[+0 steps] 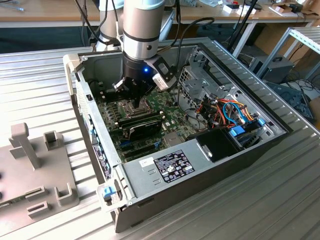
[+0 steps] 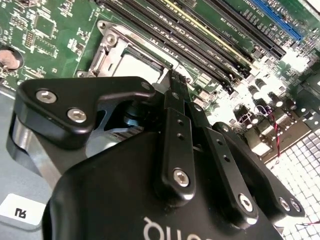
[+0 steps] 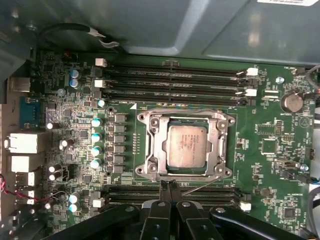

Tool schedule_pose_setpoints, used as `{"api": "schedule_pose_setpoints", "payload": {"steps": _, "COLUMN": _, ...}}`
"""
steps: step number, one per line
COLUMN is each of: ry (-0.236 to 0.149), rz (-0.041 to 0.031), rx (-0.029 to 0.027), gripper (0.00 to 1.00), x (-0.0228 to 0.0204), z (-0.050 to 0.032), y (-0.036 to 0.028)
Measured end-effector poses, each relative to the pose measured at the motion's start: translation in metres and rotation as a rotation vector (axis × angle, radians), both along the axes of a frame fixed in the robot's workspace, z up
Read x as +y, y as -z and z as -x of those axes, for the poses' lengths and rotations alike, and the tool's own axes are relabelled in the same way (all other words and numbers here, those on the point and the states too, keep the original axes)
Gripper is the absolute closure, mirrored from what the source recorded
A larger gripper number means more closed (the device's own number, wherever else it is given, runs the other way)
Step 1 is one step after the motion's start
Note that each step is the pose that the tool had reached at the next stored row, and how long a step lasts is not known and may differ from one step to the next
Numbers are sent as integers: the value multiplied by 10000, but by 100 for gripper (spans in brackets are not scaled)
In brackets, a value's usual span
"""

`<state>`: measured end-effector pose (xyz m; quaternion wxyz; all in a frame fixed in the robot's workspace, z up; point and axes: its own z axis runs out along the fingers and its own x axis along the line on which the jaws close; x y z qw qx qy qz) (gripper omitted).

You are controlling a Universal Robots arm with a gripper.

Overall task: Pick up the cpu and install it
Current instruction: 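Install the second cpu locking lever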

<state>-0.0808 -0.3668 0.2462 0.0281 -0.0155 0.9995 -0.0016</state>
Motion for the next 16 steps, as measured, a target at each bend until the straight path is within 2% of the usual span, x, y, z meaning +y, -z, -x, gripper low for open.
{"api": "schedule_pose_setpoints", "payload": {"steps": 6, "ry": 2, "rz": -1, "rx": -1, "gripper": 89, "x": -63, "z": 17, "y": 2}}
{"api": "schedule_pose_setpoints", "payload": {"steps": 12, "ry": 0, "rz": -3, "rx": -1, "gripper": 89, "x": -64, "z": 91, "y": 12}}
{"api": "schedule_pose_setpoints", "payload": {"steps": 16, "ry": 0, "rz": -3, "rx": -1, "gripper": 89, "x": -64, "z": 103, "y": 86}}
